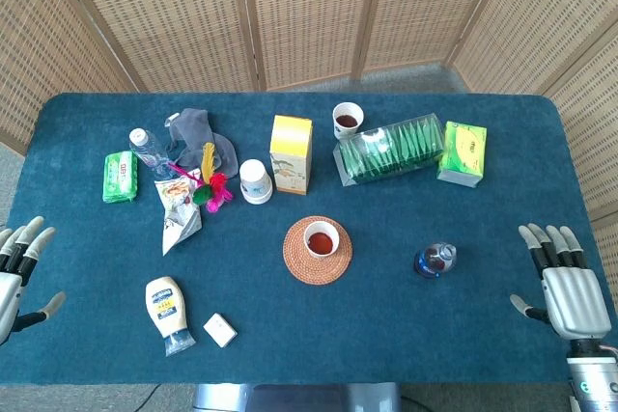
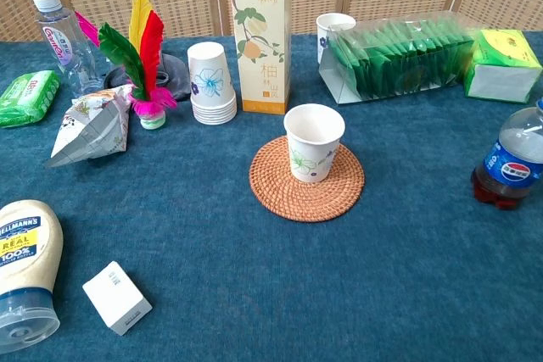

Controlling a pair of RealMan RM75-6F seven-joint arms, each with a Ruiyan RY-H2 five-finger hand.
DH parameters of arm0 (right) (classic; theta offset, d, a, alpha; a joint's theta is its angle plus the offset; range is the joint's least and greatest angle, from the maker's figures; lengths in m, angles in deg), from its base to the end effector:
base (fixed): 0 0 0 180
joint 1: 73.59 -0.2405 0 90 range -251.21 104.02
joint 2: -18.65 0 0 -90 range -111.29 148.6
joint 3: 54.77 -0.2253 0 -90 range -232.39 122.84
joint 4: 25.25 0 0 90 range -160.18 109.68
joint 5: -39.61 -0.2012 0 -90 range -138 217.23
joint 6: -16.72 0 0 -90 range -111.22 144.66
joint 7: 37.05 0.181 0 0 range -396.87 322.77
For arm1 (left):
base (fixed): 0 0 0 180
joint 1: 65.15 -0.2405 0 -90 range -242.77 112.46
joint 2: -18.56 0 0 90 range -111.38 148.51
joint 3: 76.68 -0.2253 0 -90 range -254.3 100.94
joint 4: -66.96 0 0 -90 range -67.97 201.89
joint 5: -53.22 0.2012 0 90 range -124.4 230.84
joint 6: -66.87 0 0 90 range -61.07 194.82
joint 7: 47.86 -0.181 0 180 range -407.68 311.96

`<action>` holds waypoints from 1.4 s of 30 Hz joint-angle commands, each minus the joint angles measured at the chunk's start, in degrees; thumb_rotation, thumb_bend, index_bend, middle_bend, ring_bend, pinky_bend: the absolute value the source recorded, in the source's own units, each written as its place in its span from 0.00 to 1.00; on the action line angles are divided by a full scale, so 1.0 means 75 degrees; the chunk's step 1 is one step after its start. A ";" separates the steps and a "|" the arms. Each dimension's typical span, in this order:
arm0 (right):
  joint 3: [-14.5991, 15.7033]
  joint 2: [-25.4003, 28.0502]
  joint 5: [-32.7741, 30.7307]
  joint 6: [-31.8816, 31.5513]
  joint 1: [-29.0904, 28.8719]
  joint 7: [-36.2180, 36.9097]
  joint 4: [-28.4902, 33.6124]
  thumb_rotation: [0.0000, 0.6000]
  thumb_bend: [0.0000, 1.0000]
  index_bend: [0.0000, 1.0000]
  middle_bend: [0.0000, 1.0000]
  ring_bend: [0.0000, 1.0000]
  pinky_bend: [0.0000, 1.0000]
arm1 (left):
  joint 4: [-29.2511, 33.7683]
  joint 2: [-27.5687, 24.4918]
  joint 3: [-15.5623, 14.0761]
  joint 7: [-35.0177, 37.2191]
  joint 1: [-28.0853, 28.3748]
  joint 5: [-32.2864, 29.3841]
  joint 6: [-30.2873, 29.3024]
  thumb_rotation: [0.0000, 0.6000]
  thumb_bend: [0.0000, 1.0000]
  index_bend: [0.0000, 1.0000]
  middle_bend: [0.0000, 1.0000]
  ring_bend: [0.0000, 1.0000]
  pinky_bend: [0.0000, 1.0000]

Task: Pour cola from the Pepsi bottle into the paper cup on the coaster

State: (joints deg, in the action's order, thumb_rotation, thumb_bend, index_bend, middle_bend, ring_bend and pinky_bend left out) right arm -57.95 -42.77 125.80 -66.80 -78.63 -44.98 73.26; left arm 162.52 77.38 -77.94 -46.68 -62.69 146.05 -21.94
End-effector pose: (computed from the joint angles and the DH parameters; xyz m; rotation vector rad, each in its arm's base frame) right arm -0.2623 -0.2153 0.1533 1.4381 -0.8546 0.8440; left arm -0.2675 0.1879 0.1651 -1.4696 -0.8788 -0.9196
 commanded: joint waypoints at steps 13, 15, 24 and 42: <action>0.0034 0.0023 0.0029 0.0045 -0.0011 0.0099 0.0014 1.00 0.00 0.00 0.00 0.00 0.00 | 0.0103 -0.0100 -0.0027 0.0012 -0.0072 0.0058 -0.0107 1.00 0.29 0.00 0.00 0.00 0.00; 0.0027 0.0044 -0.0026 0.0121 -0.0036 0.0178 0.0014 1.00 0.00 0.00 0.00 0.00 0.00 | 0.0122 -0.0120 -0.0035 0.0016 -0.0068 0.0058 -0.0084 1.00 0.29 0.00 0.00 0.00 0.00; -0.0015 0.0236 -0.0434 0.0771 -0.0233 0.1149 -0.0081 1.00 0.00 0.00 0.00 0.00 0.00 | 0.0445 -0.0411 0.0004 0.0325 -0.0023 0.0070 -0.0082 1.00 0.29 0.00 0.00 0.00 0.00; -0.0104 -0.0578 -0.0734 0.2125 -0.0839 0.3788 -0.1343 1.00 0.00 0.00 0.00 0.00 0.00 | 0.0903 -0.1123 0.0077 0.1556 -0.0075 0.0182 -0.0395 1.00 0.29 0.00 0.00 0.00 0.00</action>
State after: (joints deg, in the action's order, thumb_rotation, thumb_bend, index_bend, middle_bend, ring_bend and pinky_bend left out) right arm -58.30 -45.78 120.62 -51.55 -84.30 -18.32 64.41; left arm 169.62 69.16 -77.48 -35.49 -63.22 147.48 -24.70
